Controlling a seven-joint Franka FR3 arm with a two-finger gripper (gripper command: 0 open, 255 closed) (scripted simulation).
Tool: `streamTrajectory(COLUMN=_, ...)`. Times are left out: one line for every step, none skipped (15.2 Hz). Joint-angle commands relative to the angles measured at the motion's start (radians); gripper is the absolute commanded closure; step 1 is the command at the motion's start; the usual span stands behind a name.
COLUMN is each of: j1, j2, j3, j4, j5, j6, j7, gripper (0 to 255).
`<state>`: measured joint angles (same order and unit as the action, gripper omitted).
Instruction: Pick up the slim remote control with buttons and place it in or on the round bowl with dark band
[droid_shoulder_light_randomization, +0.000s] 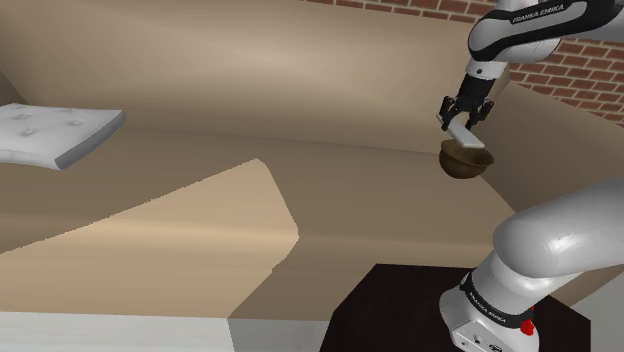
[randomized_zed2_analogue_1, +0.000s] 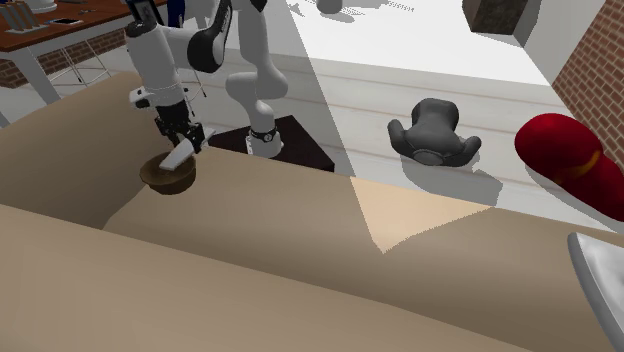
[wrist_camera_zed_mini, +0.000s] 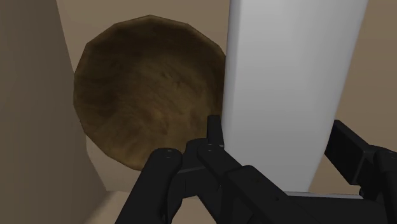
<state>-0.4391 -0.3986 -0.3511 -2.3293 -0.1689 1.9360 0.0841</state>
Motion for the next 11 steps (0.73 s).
streamTrajectory(j1=-0.015, j2=0.022, j3=-0.036, j4=0.025, j5=-0.007, j6=0.002, j7=-0.051, gripper=255)
streamTrajectory(j1=-0.023, j2=0.033, j3=-0.056, j4=0.037, j5=-0.01, j6=0.003, j7=-0.078, gripper=255)
streamTrajectory(j1=-0.03, j2=0.046, j3=-0.075, j4=0.051, j5=-0.012, j6=0.005, j7=-0.104, gripper=255)
streamTrajectory(j1=-0.037, j2=0.06, j3=-0.094, j4=0.066, j5=-0.013, j6=0.006, j7=-0.131, gripper=255)
streamTrajectory(j1=-0.044, j2=0.076, j3=-0.113, j4=0.082, j5=-0.012, j6=0.007, j7=-0.159, gripper=255)
streamTrajectory(j1=-0.054, j2=0.103, j3=-0.145, j4=0.11, j5=-0.009, j6=0.009, j7=-0.203, gripper=255)
streamTrajectory(j1=-0.054, j2=0.106, j3=-0.147, j4=0.1, j5=-0.009, j6=0.023, j7=-0.204, gripper=255)
streamTrajectory(j1=-0.055, j2=0.11, j3=-0.148, j4=0.089, j5=-0.008, j6=0.037, j7=-0.204, gripper=255)
streamTrajectory(j1=-0.055, j2=0.114, j3=-0.15, j4=0.079, j5=-0.008, j6=0.051, j7=-0.205, gripper=255)
streamTrajectory(j1=-0.055, j2=0.118, j3=-0.153, j4=0.069, j5=-0.008, j6=0.065, j7=-0.205, gripper=255)
streamTrajectory(j1=-0.055, j2=0.122, j3=-0.155, j4=0.059, j5=-0.007, j6=0.079, j7=-0.206, gripper=255)
